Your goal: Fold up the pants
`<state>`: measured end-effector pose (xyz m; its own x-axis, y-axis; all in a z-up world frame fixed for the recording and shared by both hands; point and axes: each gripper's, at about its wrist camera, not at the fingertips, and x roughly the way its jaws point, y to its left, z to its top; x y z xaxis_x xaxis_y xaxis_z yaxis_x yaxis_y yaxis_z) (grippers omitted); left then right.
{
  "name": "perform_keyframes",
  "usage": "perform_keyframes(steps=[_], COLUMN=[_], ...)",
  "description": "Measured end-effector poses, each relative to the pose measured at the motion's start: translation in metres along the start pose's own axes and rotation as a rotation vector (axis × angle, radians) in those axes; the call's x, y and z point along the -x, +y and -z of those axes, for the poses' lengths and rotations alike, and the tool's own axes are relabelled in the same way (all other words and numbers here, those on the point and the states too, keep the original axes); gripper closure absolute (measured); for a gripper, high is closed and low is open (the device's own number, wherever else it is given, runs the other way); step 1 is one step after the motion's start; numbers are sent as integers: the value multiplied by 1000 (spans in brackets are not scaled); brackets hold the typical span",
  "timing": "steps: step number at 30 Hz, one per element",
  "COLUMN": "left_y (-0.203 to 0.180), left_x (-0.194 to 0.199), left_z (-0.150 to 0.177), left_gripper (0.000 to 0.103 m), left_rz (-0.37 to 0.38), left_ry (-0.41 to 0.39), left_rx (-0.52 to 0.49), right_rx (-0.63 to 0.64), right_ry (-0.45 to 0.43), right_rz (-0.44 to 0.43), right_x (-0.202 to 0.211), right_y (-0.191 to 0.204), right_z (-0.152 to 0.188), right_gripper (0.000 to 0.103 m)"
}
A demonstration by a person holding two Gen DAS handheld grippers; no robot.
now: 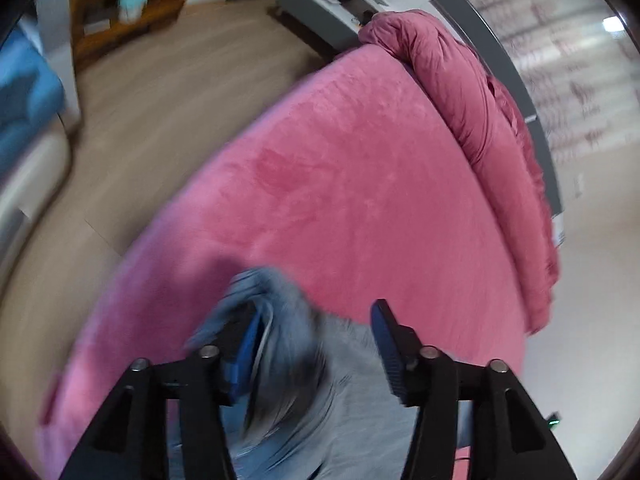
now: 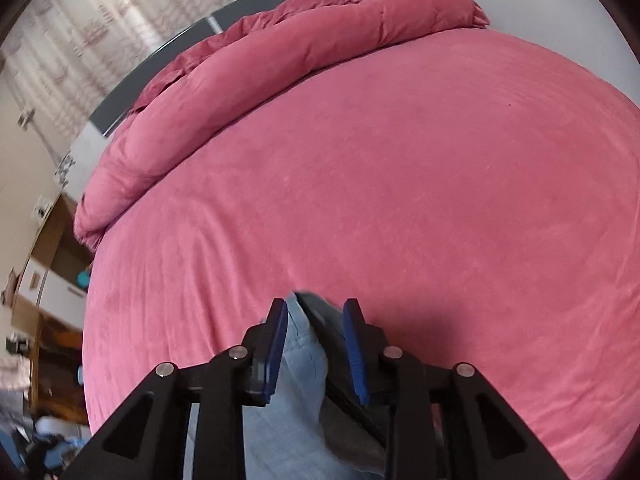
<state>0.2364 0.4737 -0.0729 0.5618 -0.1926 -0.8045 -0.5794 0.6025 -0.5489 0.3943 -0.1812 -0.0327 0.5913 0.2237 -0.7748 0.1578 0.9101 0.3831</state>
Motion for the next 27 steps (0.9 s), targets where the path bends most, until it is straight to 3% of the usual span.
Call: perform_keyframes(steps=[2, 8, 13, 16, 22, 27], left_y=[8, 56, 108, 139, 170, 157], left_x=[20, 78, 105, 116, 121, 123], left_z=[11, 70, 141, 185, 241, 260], left_gripper=[40, 35, 34, 34, 31, 30], left_rz=[-25, -33, -14, -8, -19, -25], left_ry=[-22, 22, 84, 114, 126, 99], left_rx=[-72, -182, -181, -152, -105, -181], right_rx=[4, 67, 169, 123, -7, -156], right_ry=[26, 110, 222, 274, 350, 369], right_rz=[-35, -60, -23, -18, -40, -185], right_x=[17, 82, 138, 169, 171, 149], right_y=[-11, -54, -93, -134, -206, -243], right_z=[20, 91, 162, 208, 283, 319], right_gripper=[73, 69, 69, 64, 54, 53])
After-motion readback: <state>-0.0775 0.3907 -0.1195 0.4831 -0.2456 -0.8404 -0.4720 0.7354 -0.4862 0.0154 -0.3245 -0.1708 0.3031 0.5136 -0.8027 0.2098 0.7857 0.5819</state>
